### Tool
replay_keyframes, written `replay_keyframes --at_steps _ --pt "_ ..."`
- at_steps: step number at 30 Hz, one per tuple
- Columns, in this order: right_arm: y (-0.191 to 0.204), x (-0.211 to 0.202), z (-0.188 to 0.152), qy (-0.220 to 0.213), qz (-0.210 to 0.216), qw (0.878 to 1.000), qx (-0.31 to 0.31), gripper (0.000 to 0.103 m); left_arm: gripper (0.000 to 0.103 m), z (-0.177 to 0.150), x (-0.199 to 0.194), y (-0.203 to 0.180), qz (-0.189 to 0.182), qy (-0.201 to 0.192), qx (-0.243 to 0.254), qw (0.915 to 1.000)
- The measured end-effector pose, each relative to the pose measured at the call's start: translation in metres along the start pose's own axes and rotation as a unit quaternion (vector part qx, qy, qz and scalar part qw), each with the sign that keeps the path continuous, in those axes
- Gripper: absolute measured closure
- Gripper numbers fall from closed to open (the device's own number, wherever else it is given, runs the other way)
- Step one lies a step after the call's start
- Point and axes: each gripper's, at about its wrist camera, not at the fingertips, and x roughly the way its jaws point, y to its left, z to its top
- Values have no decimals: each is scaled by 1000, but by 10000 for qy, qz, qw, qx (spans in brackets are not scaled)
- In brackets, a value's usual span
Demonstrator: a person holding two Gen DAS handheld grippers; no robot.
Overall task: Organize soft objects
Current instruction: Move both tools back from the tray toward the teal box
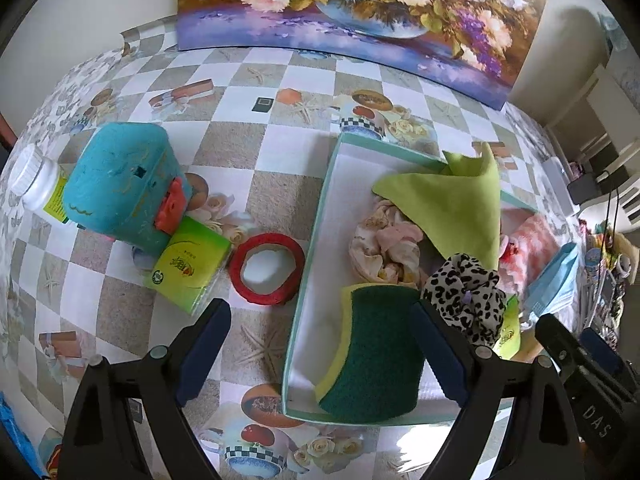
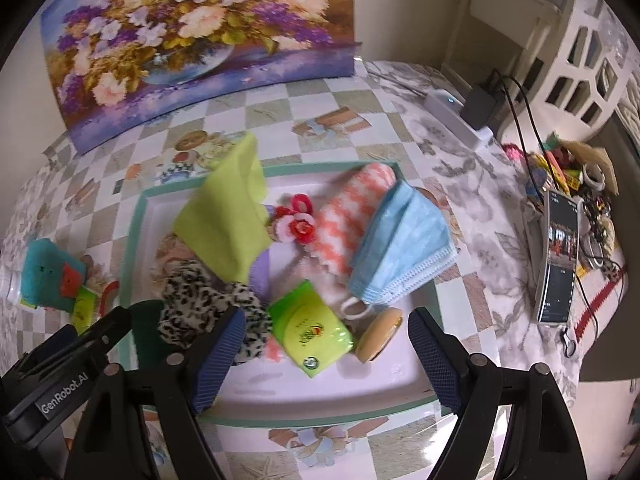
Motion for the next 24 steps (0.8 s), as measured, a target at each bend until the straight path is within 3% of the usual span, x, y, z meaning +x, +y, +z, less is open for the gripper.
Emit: replay_keyframes --at_steps 7,16,24 --pt "24 -13 -2 -210 163 9992 -290 17 11 2 -16 22 -25 -176 -240 9996" --pt "45 -18 -6 -271 174 9980 -545 17 11 0 -41 43 255 -560 -270 9977" --pt "68 -19 -11 -282 240 9961 -807 17 11 -5 -59 80 400 -865 -863 9917"
